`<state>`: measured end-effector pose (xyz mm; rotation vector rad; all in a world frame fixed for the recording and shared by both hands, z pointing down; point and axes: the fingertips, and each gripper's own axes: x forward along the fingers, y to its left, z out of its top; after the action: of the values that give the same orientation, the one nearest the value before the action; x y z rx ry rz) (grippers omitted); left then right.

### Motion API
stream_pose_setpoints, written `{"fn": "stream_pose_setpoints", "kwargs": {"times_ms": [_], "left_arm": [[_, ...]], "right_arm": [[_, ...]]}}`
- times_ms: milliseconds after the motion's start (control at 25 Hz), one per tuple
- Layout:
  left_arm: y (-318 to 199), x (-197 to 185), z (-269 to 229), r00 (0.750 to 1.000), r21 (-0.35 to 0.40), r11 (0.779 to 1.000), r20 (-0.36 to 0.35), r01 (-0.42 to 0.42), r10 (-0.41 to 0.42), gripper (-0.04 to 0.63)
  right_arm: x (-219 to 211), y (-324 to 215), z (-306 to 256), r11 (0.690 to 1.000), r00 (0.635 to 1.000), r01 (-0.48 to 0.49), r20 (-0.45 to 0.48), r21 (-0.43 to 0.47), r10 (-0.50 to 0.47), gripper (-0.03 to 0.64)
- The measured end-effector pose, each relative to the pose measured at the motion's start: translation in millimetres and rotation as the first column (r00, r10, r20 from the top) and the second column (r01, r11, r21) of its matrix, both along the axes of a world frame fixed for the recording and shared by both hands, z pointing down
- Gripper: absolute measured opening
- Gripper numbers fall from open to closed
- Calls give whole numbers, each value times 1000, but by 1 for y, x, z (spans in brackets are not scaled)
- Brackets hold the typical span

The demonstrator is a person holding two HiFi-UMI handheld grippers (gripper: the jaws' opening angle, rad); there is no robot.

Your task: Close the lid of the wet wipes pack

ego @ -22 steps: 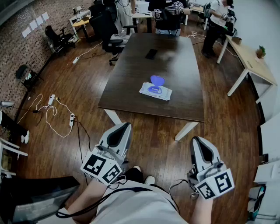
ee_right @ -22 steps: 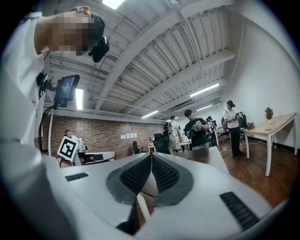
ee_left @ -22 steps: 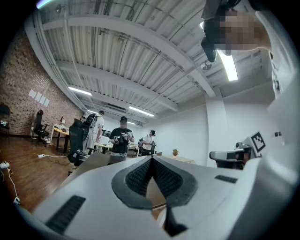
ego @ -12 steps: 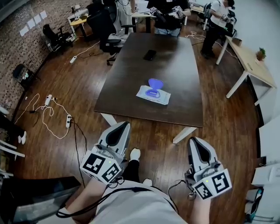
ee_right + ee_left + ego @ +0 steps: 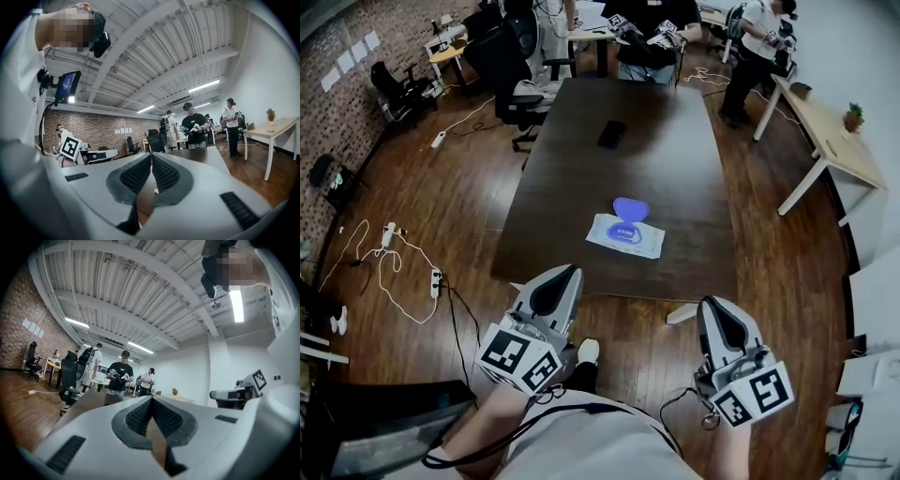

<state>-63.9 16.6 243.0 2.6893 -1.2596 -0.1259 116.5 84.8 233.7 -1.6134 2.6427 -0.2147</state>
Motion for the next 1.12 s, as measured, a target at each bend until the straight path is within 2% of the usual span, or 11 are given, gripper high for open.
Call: {"fn": "stream_pose_setpoints", "kwargs": {"times_ms": [320, 720, 960, 1120], "left_arm": [[-92, -5, -2, 996, -11, 996, -1, -88, 88, -2], [-186, 9, 16, 979, -36, 978, -9, -205, 205, -2], [-214, 24, 35, 975, -81, 972, -27, -222, 221, -2], [-230, 38, 60, 979, -127, 971, -4, -204, 205, -2]], "right_arm": [[-14, -88, -3, 998, 998, -56, 14, -23, 56, 14], [-24, -179, 6, 993, 994, -105, 7, -44, 106, 14], [-21, -218, 24, 995, 997, -80, 12, -63, 81, 14], [-13, -247, 47, 997, 999, -26, 19, -79, 27, 14]]}}
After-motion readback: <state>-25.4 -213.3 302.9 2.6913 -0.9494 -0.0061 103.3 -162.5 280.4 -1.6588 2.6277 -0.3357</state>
